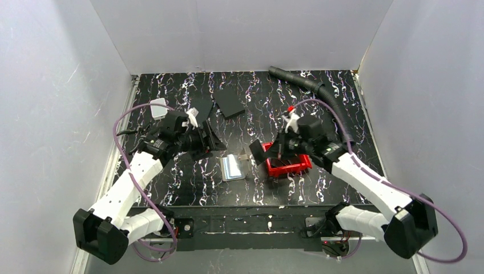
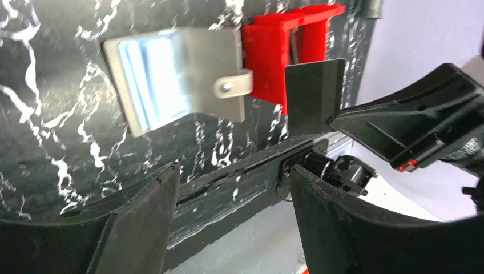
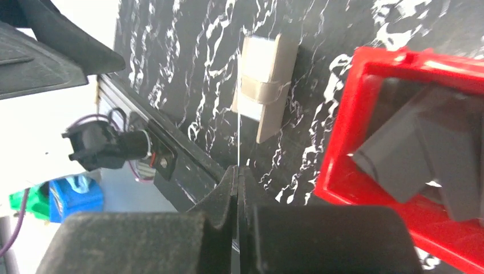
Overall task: Put the credit cards into the card holder
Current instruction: Pick up the credit card from the storage box, then insert the credit card into the card holder.
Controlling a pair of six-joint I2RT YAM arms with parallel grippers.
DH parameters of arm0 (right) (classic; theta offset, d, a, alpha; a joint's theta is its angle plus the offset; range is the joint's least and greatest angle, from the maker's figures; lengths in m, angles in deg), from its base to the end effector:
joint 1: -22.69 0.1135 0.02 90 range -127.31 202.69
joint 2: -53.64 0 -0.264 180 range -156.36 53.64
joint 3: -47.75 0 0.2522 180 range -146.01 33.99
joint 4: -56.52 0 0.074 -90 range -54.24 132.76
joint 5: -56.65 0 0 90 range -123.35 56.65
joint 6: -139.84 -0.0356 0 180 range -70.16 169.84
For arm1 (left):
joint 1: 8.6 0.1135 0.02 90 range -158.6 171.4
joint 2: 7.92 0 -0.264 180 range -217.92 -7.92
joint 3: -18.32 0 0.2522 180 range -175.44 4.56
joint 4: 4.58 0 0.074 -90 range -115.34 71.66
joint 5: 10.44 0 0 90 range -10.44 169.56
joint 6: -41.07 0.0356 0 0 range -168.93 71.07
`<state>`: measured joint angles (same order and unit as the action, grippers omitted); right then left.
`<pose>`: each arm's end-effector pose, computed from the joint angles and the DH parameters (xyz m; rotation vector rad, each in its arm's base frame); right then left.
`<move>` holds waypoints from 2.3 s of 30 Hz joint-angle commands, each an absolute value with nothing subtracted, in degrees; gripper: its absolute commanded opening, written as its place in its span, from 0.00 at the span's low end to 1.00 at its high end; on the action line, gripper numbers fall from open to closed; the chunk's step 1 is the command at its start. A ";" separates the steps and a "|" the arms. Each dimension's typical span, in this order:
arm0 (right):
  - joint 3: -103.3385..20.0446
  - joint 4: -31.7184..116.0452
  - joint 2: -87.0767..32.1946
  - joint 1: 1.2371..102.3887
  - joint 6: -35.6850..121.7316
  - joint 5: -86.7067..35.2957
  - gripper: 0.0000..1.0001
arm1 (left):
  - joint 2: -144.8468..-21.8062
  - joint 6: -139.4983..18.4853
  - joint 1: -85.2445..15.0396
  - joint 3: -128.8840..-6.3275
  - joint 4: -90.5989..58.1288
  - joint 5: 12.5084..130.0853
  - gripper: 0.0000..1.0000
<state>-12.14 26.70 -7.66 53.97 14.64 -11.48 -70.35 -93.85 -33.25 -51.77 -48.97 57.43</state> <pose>0.1956 0.1343 0.2834 -0.1682 2.2642 1.0614 0.2066 -0.1096 0.3172 -0.1884 2.3759 -1.0597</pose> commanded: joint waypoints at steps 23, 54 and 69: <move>-10.37 12.09 -7.88 58.57 19.89 -49.87 0.01 | -83.21 -94.45 -31.63 -40.17 -37.73 49.51 0.51; -42.63 10.28 -44.58 91.33 -1.81 -63.30 0.01 | -77.77 -91.68 -31.65 -34.50 -46.69 64.07 0.40; -54.77 -3.92 -56.09 94.49 -6.75 -71.17 0.01 | -83.25 -95.54 -31.63 -35.52 -39.63 57.23 0.42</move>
<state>-52.31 2.14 -56.29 93.91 -4.03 -65.86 -81.74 -93.37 -31.80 -34.51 -42.57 60.68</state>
